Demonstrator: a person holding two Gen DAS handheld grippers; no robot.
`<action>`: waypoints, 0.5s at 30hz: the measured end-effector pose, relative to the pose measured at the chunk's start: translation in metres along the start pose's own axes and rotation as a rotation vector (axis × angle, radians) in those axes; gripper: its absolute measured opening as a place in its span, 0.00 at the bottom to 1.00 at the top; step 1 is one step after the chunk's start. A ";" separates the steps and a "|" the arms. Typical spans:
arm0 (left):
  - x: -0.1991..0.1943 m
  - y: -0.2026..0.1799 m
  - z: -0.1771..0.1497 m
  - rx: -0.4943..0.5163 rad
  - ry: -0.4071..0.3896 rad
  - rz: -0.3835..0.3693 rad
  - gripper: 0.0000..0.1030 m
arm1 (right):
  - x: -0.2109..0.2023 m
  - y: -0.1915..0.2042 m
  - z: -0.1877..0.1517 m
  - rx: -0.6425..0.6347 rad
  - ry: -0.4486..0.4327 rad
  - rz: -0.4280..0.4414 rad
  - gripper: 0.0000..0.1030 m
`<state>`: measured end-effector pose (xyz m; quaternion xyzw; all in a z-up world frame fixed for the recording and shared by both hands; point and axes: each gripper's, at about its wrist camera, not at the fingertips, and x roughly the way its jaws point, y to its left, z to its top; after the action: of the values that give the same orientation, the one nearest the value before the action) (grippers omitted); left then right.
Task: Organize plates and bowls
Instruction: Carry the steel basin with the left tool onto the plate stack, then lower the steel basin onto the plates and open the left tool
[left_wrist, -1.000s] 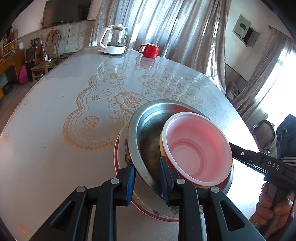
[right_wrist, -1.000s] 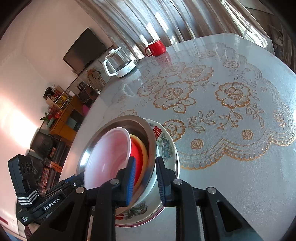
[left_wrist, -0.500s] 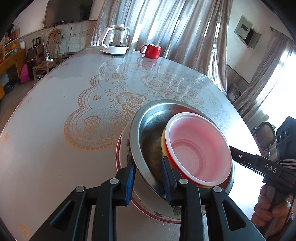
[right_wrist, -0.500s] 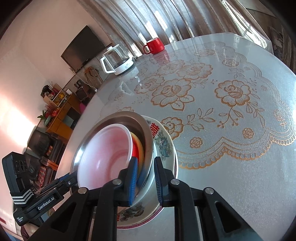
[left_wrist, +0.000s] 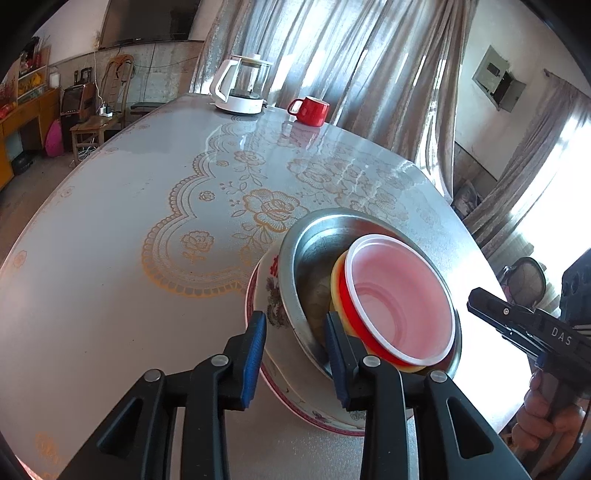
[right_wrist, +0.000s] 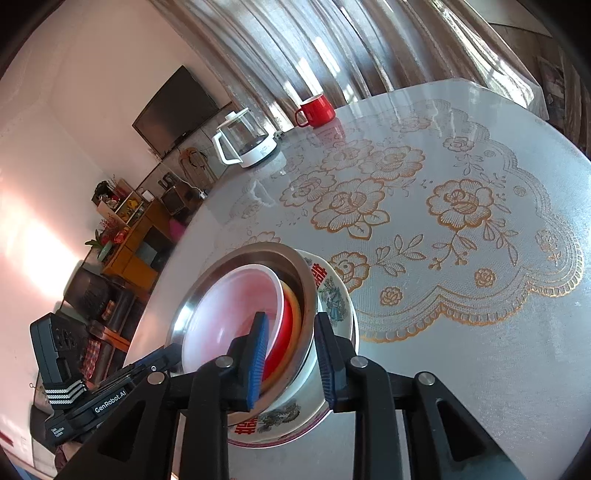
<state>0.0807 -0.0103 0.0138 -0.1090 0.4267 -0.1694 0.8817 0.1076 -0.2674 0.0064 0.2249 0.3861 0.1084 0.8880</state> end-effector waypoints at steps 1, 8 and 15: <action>-0.002 0.000 -0.001 0.000 -0.003 -0.001 0.32 | -0.002 0.000 -0.001 0.000 0.000 0.001 0.24; -0.005 -0.006 -0.004 0.024 -0.018 0.017 0.32 | 0.003 -0.003 -0.010 -0.003 0.034 -0.002 0.20; -0.003 -0.009 -0.006 0.041 -0.011 0.017 0.32 | 0.006 0.007 -0.020 -0.032 0.041 -0.019 0.19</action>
<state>0.0723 -0.0179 0.0156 -0.0884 0.4193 -0.1702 0.8874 0.0971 -0.2531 -0.0064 0.2045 0.4045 0.1109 0.8844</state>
